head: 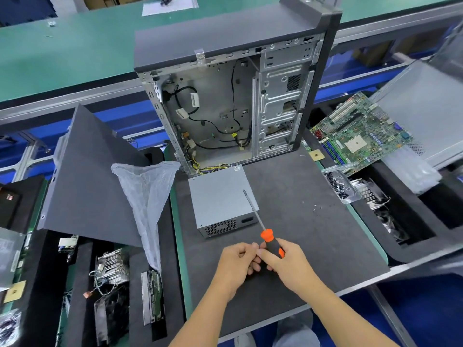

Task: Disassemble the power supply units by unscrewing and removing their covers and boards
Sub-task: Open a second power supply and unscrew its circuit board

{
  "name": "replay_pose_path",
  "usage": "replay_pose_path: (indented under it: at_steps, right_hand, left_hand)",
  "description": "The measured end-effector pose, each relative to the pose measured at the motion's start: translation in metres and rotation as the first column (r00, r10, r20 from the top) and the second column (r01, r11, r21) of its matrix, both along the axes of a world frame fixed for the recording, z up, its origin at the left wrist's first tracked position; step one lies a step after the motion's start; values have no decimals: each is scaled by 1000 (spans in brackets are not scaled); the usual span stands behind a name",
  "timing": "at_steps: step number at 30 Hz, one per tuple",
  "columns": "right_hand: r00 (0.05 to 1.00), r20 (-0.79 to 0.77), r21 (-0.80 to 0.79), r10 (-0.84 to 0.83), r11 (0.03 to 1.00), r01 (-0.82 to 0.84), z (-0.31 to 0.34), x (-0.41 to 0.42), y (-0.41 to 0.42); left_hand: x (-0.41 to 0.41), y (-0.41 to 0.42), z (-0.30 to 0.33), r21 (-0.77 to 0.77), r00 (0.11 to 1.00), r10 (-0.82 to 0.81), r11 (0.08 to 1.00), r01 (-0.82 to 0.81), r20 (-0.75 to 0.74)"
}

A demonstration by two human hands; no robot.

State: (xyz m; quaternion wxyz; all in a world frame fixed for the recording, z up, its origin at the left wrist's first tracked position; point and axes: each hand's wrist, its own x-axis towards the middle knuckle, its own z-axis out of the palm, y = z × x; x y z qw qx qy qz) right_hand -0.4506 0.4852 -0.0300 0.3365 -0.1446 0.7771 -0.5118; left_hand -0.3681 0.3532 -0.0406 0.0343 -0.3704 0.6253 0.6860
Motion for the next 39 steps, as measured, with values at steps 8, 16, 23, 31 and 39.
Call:
replay_pose_path:
  at_steps: [8, 16, 23, 31, 39]
  right_hand:
    - [1000, -11, 45, -7, 999, 7, -1, -21, 9]
    - [823, -539, 357, -179, 837, 415, -11, -95, 20]
    - [752, -659, 494, -36, 733, 468, -22, -117, 20]
    - [698, -706, 367, -121, 781, 506, -26, -105, 26]
    - [751, -660, 461, 9, 794, 396, -23, -73, 18]
  left_hand:
    - [-13, 6, 2, 91, 1000, 8, 996, -6, -20]
    - [3, -11, -2, -40, 976, 215, 976, -216, -18]
    - [38, -30, -7, -121, 894, 425, 889, -442, -144]
    - [39, -65, -10, -195, 802, 555, 780, -594, -222]
    - [9, -92, 0, -158, 837, 530, 822, -547, -137]
